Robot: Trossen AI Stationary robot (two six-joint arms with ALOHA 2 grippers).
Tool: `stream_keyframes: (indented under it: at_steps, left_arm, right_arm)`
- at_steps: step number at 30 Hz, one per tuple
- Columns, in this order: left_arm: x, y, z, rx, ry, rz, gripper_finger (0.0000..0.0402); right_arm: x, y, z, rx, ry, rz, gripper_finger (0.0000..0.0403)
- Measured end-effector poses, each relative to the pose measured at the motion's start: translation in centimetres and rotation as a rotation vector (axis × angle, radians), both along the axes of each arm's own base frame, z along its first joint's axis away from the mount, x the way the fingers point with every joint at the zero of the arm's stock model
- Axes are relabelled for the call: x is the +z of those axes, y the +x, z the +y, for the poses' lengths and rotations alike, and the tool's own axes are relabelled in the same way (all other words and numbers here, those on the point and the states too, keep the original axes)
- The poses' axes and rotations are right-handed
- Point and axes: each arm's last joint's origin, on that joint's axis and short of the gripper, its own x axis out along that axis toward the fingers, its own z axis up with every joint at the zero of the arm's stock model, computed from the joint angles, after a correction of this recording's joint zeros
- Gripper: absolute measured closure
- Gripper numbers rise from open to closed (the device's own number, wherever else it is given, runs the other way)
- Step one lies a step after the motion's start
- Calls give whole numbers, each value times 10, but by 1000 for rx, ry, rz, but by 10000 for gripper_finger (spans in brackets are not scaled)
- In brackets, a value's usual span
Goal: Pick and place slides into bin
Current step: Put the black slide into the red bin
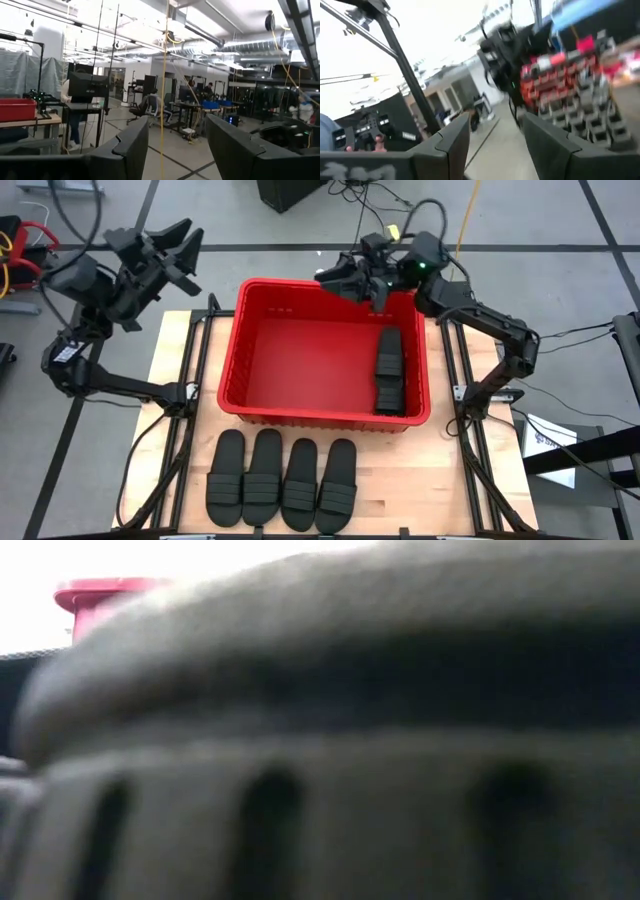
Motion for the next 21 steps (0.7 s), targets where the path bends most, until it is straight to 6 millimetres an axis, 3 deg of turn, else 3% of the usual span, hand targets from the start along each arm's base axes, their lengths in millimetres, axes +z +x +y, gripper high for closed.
stream_keyframes:
  at_steps: [7, 15, 21]
  left_arm:
    - [3, -12, -6, -119, 20, -44, 201]
    - [-1, -11, -10, -283, 38, 9, 201]
    - [0, -14, -11, -300, 47, 5, 201]
  right_arm:
    - [3, 5, 26, 14, -12, -16, 229]
    - [0, 14, 65, 137, -106, -14, 229]
    - [-1, 18, 88, 80, -175, -31, 229]
